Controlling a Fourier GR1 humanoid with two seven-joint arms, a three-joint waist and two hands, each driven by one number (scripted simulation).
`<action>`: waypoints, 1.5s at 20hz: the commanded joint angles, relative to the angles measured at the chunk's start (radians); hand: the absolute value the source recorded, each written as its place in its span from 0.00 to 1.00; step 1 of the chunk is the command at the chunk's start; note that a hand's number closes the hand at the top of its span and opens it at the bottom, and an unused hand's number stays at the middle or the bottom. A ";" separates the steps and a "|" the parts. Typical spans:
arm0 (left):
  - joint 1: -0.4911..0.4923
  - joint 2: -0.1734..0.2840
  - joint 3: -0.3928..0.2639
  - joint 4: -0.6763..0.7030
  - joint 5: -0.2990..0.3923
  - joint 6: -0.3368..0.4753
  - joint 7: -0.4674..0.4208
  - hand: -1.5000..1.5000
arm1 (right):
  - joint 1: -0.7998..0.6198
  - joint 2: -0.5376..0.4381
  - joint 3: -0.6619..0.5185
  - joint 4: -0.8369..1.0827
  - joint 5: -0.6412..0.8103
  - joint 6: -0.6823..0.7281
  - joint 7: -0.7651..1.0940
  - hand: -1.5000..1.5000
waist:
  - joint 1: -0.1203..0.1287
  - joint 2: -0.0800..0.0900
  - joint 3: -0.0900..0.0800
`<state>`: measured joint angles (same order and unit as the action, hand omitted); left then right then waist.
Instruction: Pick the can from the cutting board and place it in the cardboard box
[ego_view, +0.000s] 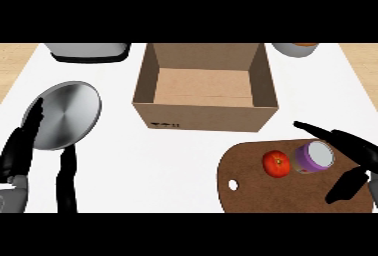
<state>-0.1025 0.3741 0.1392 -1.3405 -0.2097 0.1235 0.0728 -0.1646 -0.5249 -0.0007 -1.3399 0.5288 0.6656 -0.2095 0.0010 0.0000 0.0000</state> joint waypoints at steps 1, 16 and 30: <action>-0.040 -0.010 0.011 0.033 -0.014 -0.011 0.002 0.50 | 0.038 0.070 0.034 0.016 0.076 -0.075 0.008 0.00 | -0.002 0.000 0.000; 0.010 0.014 0.050 0.000 -0.008 -0.037 0.017 0.50 | 0.010 0.219 -0.038 -0.048 0.299 -0.528 0.252 1.00 | -0.017 -0.006 -0.001; 0.020 -0.003 0.052 0.007 -0.010 -0.021 -0.011 0.50 | 0.094 0.455 0.216 -0.563 0.966 -0.676 1.048 1.00 | -0.026 -0.013 -0.006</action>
<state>-0.0686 0.3824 0.1977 -1.3401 -0.2180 0.0978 0.0672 -0.0433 -0.1131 0.1092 -1.7492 1.3034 -0.0329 0.6843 -0.0429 -0.0199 -0.0079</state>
